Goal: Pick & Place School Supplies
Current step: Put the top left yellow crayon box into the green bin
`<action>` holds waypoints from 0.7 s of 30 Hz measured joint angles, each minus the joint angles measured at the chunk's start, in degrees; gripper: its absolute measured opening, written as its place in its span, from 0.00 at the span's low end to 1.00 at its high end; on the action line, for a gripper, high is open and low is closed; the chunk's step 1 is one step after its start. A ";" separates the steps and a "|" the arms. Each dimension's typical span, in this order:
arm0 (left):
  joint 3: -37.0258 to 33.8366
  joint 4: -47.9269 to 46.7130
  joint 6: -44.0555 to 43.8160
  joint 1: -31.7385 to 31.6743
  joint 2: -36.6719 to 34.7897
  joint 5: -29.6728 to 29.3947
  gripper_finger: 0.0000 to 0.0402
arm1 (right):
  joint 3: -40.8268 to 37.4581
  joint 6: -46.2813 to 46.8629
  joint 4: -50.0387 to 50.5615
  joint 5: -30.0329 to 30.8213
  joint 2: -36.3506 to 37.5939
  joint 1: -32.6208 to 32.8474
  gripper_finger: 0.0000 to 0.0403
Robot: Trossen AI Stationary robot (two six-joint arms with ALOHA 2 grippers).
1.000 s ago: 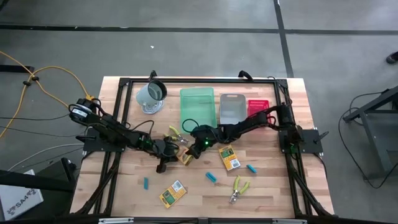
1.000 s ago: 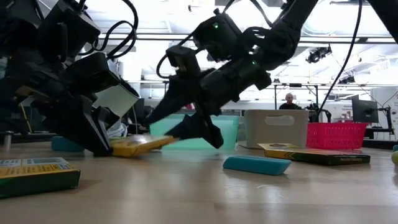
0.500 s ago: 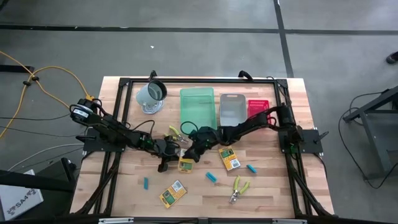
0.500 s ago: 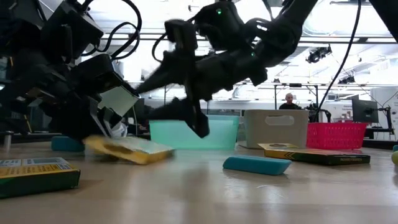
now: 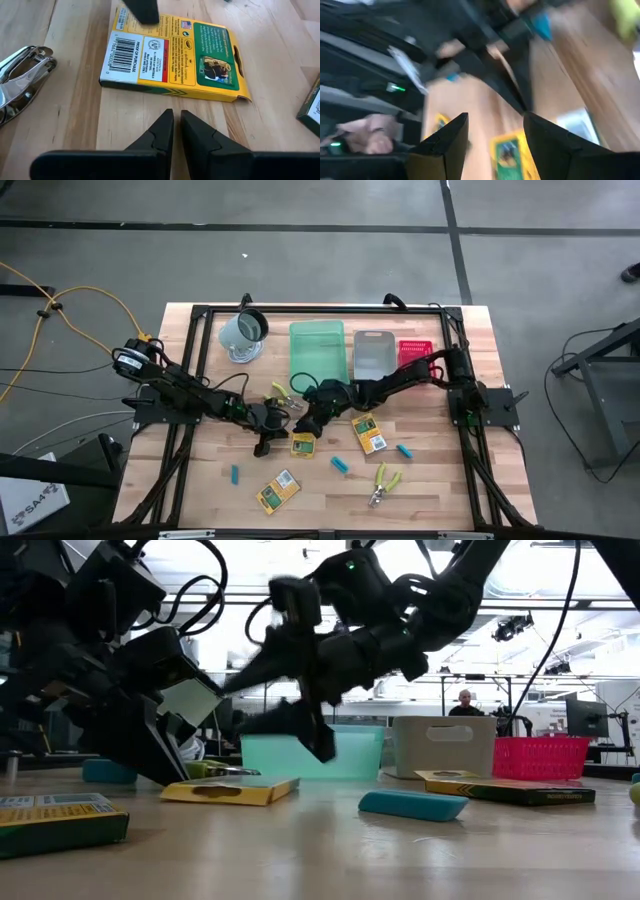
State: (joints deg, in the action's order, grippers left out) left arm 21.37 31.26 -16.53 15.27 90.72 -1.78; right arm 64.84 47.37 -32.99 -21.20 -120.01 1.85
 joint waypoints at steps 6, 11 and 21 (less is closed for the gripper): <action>-0.15 1.21 0.23 1.67 0.04 0.45 0.09 | 0.02 -0.68 -3.28 -6.41 0.00 -0.51 0.45; -0.15 1.35 0.70 2.59 0.04 0.37 0.09 | 0.00 1.11 -3.41 -8.28 0.07 0.13 0.45; -0.15 1.37 0.08 4.67 -0.39 1.53 0.09 | -0.09 3.93 -2.49 -13.03 4.67 3.27 0.34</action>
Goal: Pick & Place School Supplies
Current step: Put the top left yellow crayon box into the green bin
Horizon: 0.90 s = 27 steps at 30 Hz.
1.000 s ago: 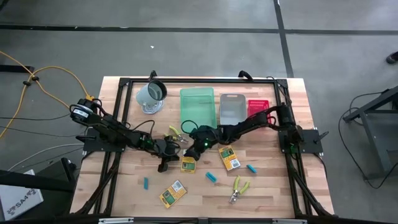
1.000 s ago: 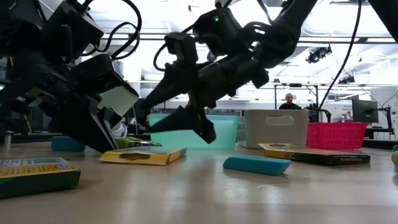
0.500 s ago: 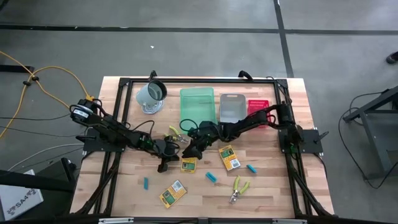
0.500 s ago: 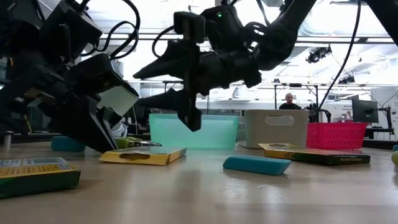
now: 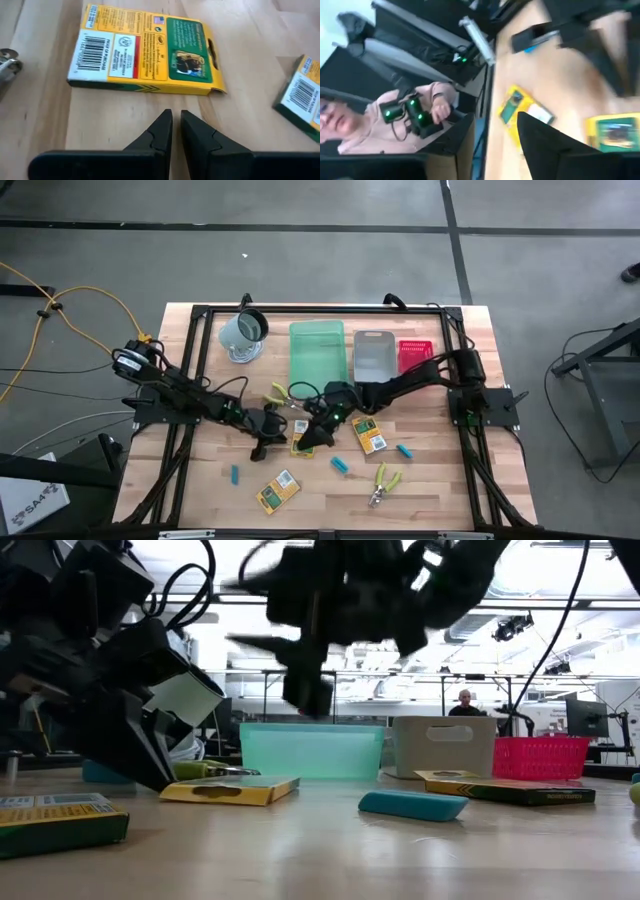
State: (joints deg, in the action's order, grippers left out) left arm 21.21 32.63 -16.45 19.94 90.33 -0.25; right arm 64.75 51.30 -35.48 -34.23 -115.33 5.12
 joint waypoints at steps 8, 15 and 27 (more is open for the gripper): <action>2.90 -2.39 0.11 3.24 -0.50 0.33 0.09 | -0.02 -8.07 22.59 11.37 4.69 3.93 0.24; 8.22 -13.52 1.66 3.96 -0.51 -4.34 0.09 | -0.01 -7.87 28.41 15.18 4.86 4.36 0.22; 9.14 -16.99 5.58 6.30 -5.50 -8.24 0.09 | 0.04 -4.25 31.92 13.34 4.86 1.85 0.22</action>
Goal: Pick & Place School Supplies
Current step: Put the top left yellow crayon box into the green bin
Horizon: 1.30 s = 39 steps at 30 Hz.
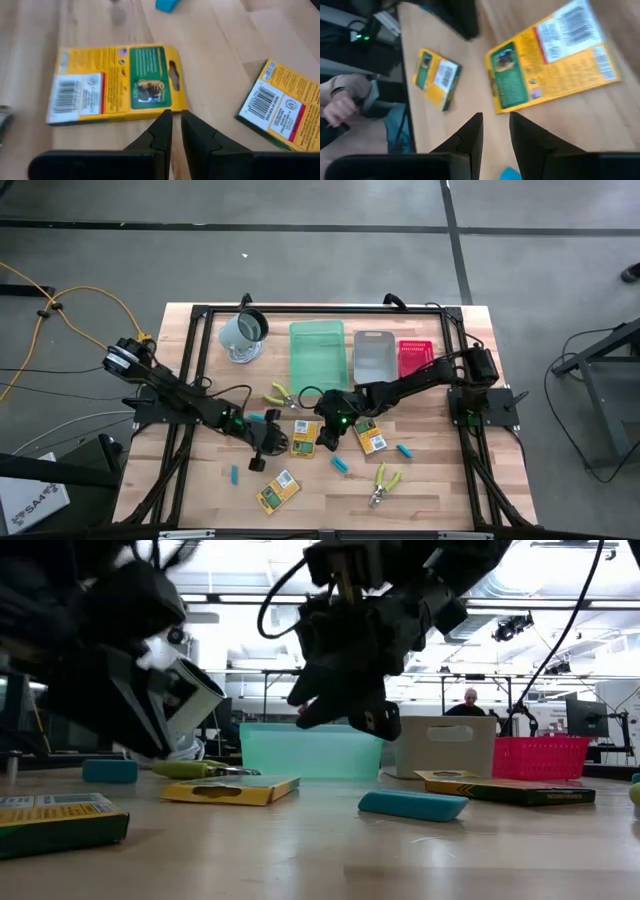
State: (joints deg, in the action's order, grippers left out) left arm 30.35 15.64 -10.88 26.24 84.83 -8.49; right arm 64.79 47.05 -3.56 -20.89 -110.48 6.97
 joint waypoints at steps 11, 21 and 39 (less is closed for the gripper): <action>-0.04 -7.80 1.07 5.09 -2.48 -12.92 0.09 | 0.00 6.51 3.30 0.36 0.00 0.00 0.22; -0.04 -7.78 5.73 5.07 -2.48 -12.98 0.09 | 0.00 10.45 4.76 7.30 0.00 0.21 0.22; -0.13 -8.17 13.83 4.64 -0.44 -13.10 0.09 | -0.02 19.37 4.12 12.60 -0.52 0.17 0.46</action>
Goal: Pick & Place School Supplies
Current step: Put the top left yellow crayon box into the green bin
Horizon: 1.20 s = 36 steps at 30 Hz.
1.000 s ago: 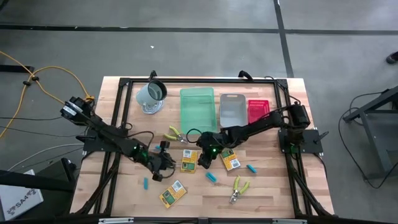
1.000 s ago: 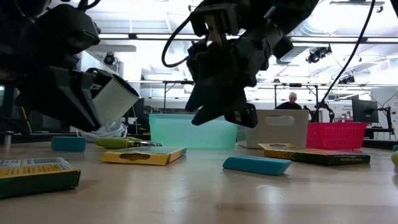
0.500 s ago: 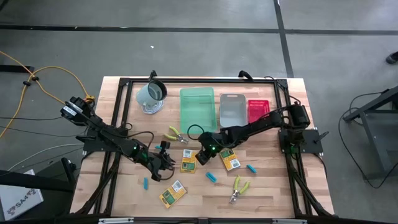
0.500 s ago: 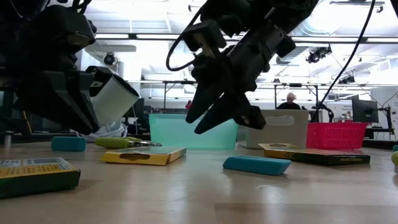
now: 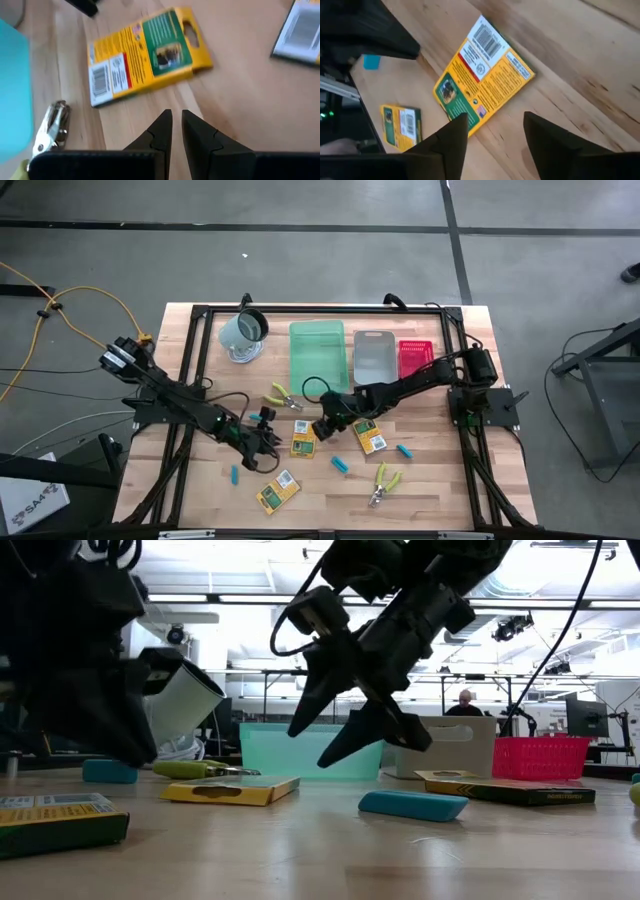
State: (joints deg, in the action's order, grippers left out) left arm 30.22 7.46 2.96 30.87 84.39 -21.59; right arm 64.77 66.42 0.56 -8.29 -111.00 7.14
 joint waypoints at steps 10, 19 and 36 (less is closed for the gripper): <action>0.13 5.17 1.85 -1.86 6.04 0.03 0.09 | 0.00 3.03 -0.44 0.91 0.00 0.00 0.48; 0.02 8.67 3.74 -3.72 6.99 4.80 0.09 | -0.02 4.73 -3.48 0.91 -2.11 0.00 0.48; 0.11 14.64 5.12 -4.52 10.21 6.21 0.09 | 0.03 8.08 -8.87 -1.12 -5.55 0.02 0.48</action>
State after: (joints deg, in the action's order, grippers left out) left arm 30.33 22.10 8.08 26.35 94.60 -15.39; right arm 64.80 74.51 -8.31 -9.41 -116.55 7.16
